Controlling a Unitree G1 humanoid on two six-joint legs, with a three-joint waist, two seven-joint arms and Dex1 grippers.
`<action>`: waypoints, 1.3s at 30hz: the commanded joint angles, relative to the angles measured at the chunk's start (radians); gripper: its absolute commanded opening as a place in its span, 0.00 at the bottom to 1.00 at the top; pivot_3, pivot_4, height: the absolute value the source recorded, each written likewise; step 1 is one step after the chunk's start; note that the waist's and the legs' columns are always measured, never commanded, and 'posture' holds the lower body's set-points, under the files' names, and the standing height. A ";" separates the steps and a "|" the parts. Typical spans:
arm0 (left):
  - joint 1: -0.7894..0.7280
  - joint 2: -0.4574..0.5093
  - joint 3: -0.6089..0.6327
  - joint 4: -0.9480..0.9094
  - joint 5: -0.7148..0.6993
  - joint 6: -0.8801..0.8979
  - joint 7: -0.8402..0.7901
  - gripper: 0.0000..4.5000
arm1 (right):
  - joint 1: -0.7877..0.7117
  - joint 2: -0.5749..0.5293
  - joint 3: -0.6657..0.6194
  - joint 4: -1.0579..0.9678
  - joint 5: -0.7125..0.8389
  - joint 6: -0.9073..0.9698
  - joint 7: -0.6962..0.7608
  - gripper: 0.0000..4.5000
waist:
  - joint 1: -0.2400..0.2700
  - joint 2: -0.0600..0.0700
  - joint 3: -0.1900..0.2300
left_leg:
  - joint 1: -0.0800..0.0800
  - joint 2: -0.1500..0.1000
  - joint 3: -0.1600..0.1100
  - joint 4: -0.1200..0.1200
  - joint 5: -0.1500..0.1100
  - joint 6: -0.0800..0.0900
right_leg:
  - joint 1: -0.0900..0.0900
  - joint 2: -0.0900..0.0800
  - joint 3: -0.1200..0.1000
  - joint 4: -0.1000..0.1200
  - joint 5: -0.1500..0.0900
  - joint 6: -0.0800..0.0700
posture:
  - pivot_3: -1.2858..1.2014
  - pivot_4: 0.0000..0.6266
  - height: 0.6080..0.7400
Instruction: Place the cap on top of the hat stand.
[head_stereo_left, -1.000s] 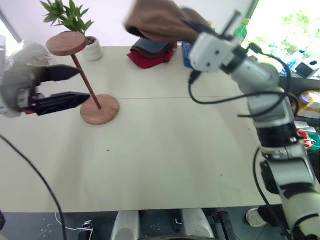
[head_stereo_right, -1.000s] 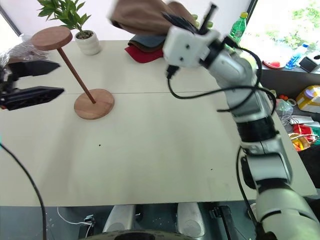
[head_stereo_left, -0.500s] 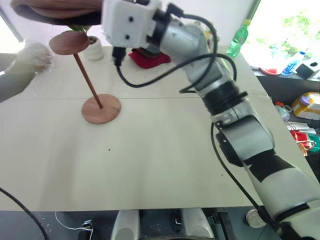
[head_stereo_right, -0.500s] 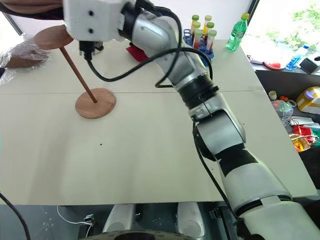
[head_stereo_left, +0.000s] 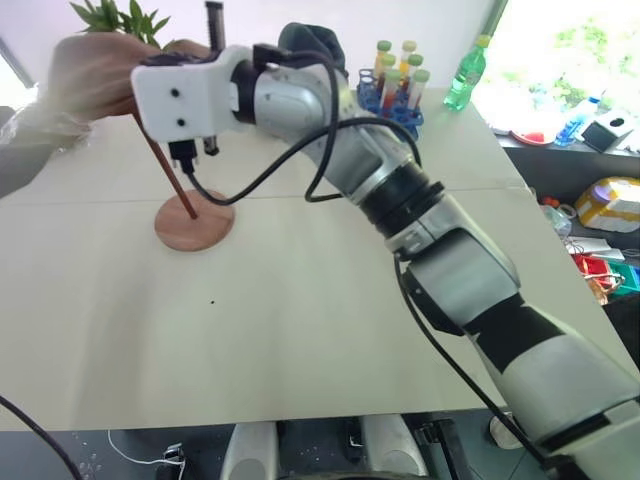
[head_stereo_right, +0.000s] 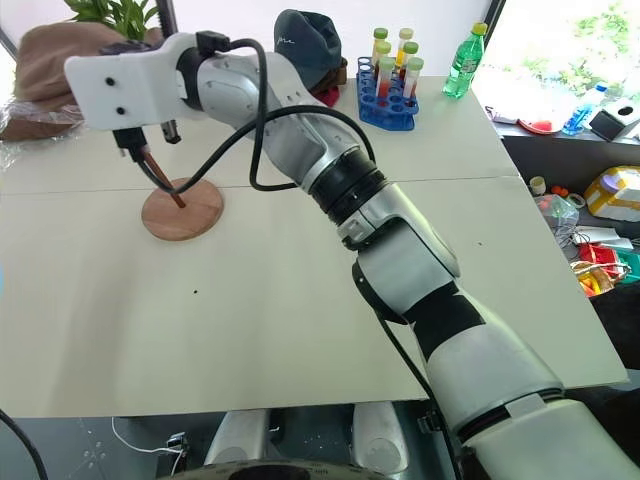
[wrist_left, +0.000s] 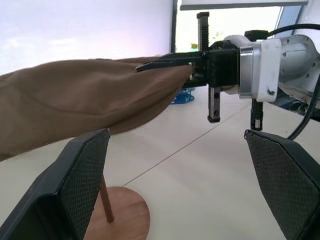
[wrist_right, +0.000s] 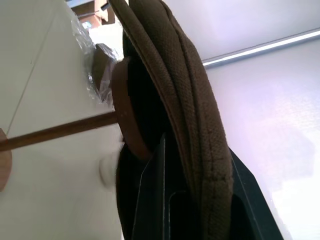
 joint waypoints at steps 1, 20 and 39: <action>-0.002 0.034 0.003 0.016 0.014 -0.038 -0.016 1.00 | -0.009 0.011 -0.010 -0.064 0.020 -0.024 0.018 0.01 | 0.000 0.000 0.000 | 0.000 0.000 0.000 0.000 0.000 0.000 | 0.000 0.000 0.000 0.000 0.000 0.000 | 0.52 0.24 0.91; -0.013 0.061 -0.087 0.041 0.024 -0.090 -0.071 1.00 | 0.175 0.023 0.024 -0.204 0.033 0.006 0.112 0.61 | 0.002 -0.001 0.000 | 0.000 0.001 0.002 -0.001 0.000 0.000 | -0.001 0.000 0.001 0.000 0.000 0.000 | 0.52 0.24 0.91; -0.031 0.105 -0.250 -0.060 0.119 -0.227 -0.151 1.00 | 0.558 -0.604 -0.348 -0.771 0.857 0.629 0.720 0.61 | 0.015 0.000 0.001 | 0.000 0.001 0.004 0.000 0.000 0.000 | 0.000 0.000 0.001 0.000 0.001 0.001 | 0.52 0.24 0.91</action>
